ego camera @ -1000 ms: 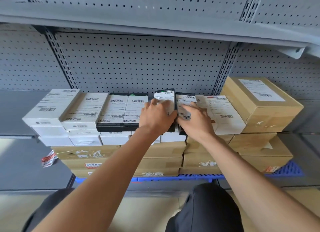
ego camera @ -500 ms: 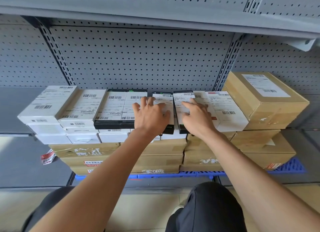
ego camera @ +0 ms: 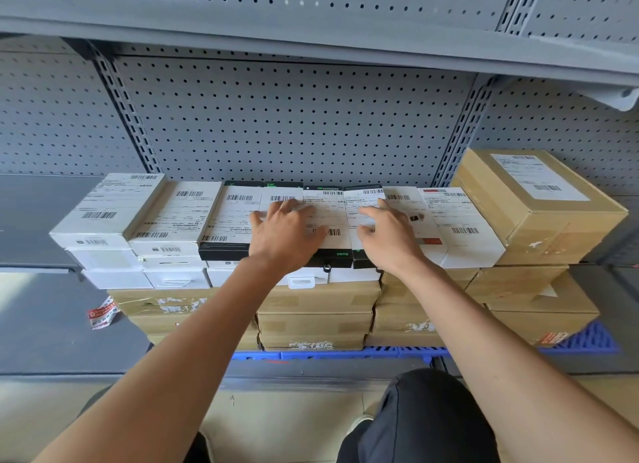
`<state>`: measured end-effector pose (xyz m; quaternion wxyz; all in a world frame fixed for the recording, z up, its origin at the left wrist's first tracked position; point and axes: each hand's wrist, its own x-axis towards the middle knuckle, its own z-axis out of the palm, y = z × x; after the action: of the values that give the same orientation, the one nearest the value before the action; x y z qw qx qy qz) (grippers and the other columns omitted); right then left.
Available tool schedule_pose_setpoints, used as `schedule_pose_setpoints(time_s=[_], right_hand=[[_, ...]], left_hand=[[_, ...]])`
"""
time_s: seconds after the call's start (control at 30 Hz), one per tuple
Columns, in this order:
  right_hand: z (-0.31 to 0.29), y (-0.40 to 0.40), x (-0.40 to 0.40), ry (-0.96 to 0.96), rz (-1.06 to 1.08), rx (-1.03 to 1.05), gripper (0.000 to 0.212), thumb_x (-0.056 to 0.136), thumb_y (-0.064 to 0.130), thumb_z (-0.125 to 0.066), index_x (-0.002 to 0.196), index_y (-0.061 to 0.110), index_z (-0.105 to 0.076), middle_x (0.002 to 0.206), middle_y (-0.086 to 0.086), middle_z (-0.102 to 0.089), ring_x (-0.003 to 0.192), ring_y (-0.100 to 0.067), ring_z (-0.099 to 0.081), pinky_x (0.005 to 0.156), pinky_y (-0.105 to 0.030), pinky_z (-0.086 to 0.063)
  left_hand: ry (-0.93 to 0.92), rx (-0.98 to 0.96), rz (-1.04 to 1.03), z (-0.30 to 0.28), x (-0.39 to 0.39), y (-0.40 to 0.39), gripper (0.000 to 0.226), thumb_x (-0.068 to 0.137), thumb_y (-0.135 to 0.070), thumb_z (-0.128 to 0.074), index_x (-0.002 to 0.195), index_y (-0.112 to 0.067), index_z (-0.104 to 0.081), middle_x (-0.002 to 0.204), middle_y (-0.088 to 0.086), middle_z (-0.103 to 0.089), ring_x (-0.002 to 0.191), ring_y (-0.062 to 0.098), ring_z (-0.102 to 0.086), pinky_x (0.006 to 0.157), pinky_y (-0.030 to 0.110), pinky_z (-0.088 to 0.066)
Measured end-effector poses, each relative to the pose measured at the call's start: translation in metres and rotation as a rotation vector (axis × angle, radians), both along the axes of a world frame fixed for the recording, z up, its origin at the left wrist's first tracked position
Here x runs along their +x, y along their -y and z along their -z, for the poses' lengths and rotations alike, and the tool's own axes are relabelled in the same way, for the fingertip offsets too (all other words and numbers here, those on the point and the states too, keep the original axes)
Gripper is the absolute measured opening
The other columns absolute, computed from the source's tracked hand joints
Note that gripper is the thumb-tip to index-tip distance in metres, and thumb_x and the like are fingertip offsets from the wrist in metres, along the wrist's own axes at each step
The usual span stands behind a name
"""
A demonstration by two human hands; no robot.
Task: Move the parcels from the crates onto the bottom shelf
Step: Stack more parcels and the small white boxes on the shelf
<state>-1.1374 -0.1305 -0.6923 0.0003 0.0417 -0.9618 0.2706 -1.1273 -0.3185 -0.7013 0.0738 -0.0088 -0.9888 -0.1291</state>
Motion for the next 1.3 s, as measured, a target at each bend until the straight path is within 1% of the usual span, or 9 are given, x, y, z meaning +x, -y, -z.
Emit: schedule_pose_setpoints(time_s=[0.07,0.23,0.33,0.47,0.67,0.83,0.97,1.1,1.3], right_hand=[[0.000,0.002,-0.002,-0.006,-0.006,0.039,0.048,0.102,0.022,-0.047,0.150,0.023,-0.045,0.164,-0.008,-0.023,0.149,-0.030,-0.022,0.119,-0.045,-0.021],[0.003,0.002,-0.008,-0.052,-0.050,0.129,0.047,0.104,0.026,-0.043,0.151,0.021,-0.044,0.162,-0.013,-0.026,0.152,-0.028,-0.017,0.122,-0.043,-0.021],[0.009,0.001,-0.011,-0.073,-0.067,0.197,0.046,0.106,0.031,-0.038,0.151,0.022,-0.043,0.162,-0.015,-0.025,0.152,-0.033,-0.015,0.124,-0.045,-0.018],[0.011,0.001,-0.012,-0.112,-0.082,0.273,0.047,0.107,0.035,-0.034,0.150,0.020,-0.044,0.156,-0.013,-0.035,0.150,-0.035,-0.020,0.122,-0.046,-0.020],[0.009,0.003,-0.013,-0.061,-0.067,0.186,0.046,0.106,0.036,-0.037,0.149,0.020,-0.044,0.160,-0.012,-0.029,0.153,-0.031,-0.013,0.121,-0.050,-0.023],[0.010,-0.001,-0.006,-0.093,-0.073,0.233,0.046,0.105,0.038,-0.037,0.147,0.019,-0.047,0.157,-0.008,-0.032,0.151,-0.029,-0.014,0.118,-0.049,-0.024],[0.015,-0.002,-0.008,-0.085,-0.079,0.207,0.048,0.106,0.038,-0.037,0.150,0.021,-0.042,0.161,-0.007,-0.029,0.153,-0.029,-0.011,0.123,-0.049,-0.019],[0.018,-0.001,-0.010,-0.103,-0.080,0.209,0.048,0.105,0.037,-0.038,0.149,0.022,-0.044,0.160,-0.007,-0.032,0.153,-0.029,-0.014,0.123,-0.048,-0.019],[0.014,0.000,-0.007,-0.104,-0.077,0.207,0.048,0.105,0.037,-0.037,0.150,0.021,-0.044,0.163,-0.010,-0.026,0.153,-0.029,-0.013,0.123,-0.044,-0.014]], left_hand=[[-0.011,0.006,-0.003,0.000,-0.002,0.001,0.049,0.096,-0.057,-0.046,0.138,-0.033,-0.056,0.152,-0.005,-0.043,0.140,0.020,-0.032,0.112,0.051,-0.023],[-0.038,0.012,-0.021,0.005,-0.007,0.004,0.051,0.095,-0.063,-0.048,0.133,-0.031,-0.061,0.146,-0.008,-0.049,0.135,0.019,-0.034,0.104,0.048,-0.024],[-0.057,0.003,-0.027,0.006,-0.008,0.004,0.053,0.095,-0.066,-0.047,0.131,-0.031,-0.062,0.144,-0.008,-0.050,0.134,0.020,-0.035,0.105,0.048,-0.024],[-0.055,-0.005,-0.029,0.008,-0.009,0.004,0.055,0.095,-0.067,-0.045,0.134,-0.032,-0.060,0.145,-0.008,-0.049,0.135,0.020,-0.034,0.108,0.049,-0.024],[-0.016,-0.010,0.045,0.010,-0.004,0.010,0.070,0.088,-0.079,-0.036,0.143,-0.038,-0.050,0.155,-0.007,-0.039,0.144,0.020,-0.025,0.113,0.055,-0.018],[-0.016,-0.092,0.109,0.013,0.000,0.020,0.089,0.078,-0.092,-0.020,0.146,-0.041,-0.045,0.159,-0.006,-0.034,0.147,0.019,-0.021,0.114,0.058,-0.020],[-0.023,-0.119,0.110,0.015,0.001,0.020,0.091,0.078,-0.092,-0.018,0.147,-0.039,-0.044,0.159,-0.006,-0.033,0.147,0.018,-0.021,0.114,0.057,-0.021],[-0.019,-0.101,0.113,0.013,0.002,0.021,0.094,0.077,-0.092,-0.015,0.148,-0.038,-0.044,0.159,-0.006,-0.034,0.147,0.019,-0.021,0.115,0.058,-0.021],[-0.013,-0.103,0.109,0.013,0.002,0.023,0.093,0.078,-0.091,-0.016,0.147,-0.036,-0.045,0.159,-0.005,-0.034,0.148,0.019,-0.022,0.116,0.058,-0.020]])
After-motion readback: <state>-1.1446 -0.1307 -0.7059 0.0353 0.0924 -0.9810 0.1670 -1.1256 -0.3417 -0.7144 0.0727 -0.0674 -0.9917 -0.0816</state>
